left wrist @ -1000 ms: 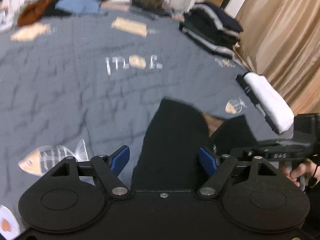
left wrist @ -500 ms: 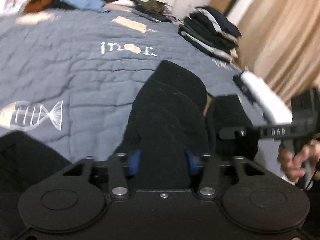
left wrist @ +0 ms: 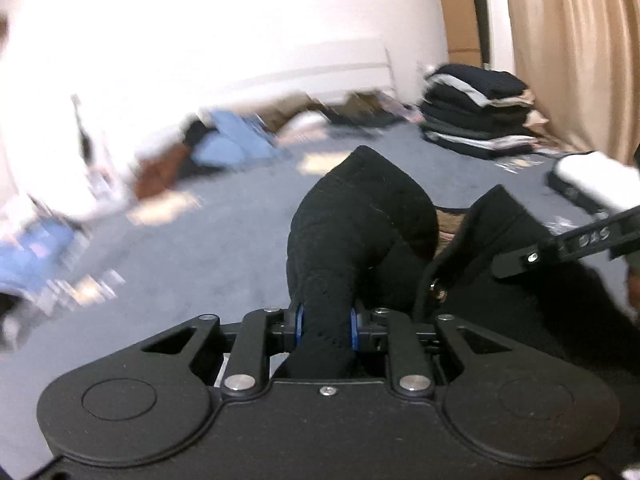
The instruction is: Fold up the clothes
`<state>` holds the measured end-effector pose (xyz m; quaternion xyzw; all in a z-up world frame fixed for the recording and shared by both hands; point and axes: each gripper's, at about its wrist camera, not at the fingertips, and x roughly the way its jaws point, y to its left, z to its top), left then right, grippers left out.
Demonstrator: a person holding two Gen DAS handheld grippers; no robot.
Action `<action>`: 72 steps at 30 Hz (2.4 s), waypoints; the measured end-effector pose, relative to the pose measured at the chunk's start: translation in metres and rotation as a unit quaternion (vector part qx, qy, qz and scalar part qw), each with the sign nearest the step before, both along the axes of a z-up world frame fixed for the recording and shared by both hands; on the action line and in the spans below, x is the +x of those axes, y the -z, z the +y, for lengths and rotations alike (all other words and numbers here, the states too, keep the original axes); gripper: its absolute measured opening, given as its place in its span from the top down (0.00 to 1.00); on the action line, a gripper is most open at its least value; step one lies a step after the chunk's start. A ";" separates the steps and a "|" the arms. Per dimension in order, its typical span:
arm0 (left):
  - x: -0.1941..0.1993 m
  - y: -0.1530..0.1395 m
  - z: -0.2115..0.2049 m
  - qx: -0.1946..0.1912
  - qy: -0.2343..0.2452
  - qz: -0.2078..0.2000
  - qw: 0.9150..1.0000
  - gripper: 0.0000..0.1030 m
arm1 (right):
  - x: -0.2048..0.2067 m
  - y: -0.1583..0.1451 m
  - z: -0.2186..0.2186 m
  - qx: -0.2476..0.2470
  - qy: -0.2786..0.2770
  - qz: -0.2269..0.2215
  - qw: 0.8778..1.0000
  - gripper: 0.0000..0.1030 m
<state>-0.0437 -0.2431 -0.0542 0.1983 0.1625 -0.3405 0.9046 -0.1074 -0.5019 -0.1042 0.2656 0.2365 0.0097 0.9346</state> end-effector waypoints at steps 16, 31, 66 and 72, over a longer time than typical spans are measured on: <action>0.050 0.044 -0.003 -0.007 -0.071 0.056 0.996 0.54 | 0.007 -0.009 -0.014 0.017 0.036 -0.007 0.999 0.59; 0.053 0.041 0.010 -0.027 -0.077 0.080 0.993 0.46 | -0.086 0.000 -0.041 0.049 0.057 0.069 0.995 0.42; 0.054 0.048 0.005 -0.020 -0.077 0.113 0.990 0.38 | -0.168 0.055 -0.004 -0.062 0.115 0.151 0.980 0.42; 0.053 0.047 0.004 -0.021 -0.077 0.117 0.990 0.38 | -0.166 0.056 -0.008 0.000 0.116 0.127 0.985 0.42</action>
